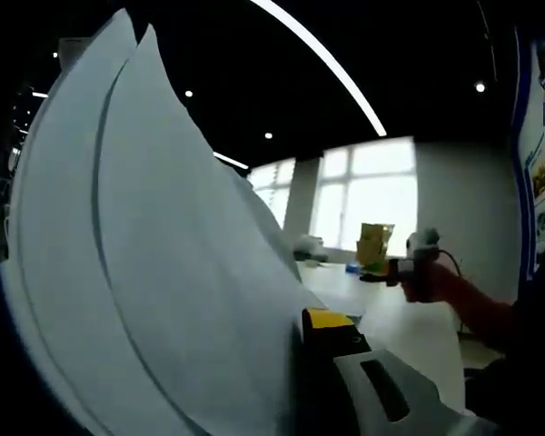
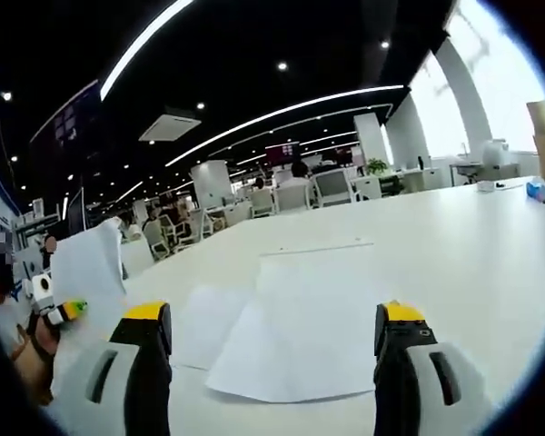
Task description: Organize the stack of printing papers by aligning and flattening the scattered papers on the table
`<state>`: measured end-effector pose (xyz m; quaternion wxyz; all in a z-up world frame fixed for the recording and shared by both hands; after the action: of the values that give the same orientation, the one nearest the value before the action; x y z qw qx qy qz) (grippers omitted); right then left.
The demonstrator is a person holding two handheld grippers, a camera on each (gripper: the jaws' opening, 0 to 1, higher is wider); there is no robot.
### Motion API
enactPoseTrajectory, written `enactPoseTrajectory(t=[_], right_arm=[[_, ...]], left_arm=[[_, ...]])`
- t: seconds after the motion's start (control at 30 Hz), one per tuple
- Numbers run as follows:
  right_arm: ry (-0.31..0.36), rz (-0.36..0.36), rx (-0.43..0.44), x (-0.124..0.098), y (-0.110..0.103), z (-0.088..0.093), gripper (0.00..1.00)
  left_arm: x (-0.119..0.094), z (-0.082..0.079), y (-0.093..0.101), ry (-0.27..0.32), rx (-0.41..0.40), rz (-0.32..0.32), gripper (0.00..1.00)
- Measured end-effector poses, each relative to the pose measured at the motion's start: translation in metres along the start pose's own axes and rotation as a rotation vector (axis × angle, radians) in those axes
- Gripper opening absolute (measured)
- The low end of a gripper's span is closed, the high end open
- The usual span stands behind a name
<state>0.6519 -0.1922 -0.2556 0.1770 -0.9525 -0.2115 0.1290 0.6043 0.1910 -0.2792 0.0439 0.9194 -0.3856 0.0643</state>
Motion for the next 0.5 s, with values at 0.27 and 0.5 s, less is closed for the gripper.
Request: enactPoseTrajectory(t=[0.27,0.5], right_arm=[[-0.008,0.008,0.010,0.002,0.004,0.003,0.88],[-0.016,0.021,0.016,0.004,0.011,0.006,0.87]], left_arm=[[0.001,0.000,0.002,-0.001,0.001,0.000,0.12],[0.001,0.000,0.001,-0.001,0.001,-0.001,0.12]])
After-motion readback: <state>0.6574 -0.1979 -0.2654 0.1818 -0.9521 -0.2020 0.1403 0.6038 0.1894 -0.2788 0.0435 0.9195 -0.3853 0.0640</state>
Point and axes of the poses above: the point that each gripper's makers call its tool centre point, and the gripper's own axes: x roughly forward along the fingers, y roughly to its right, z roughly out of its underside, the point moved 9 cm from there along -x, roughly backward along the fingers, and after that the axes turned 9 degrees about x, right-handed, at the moved point
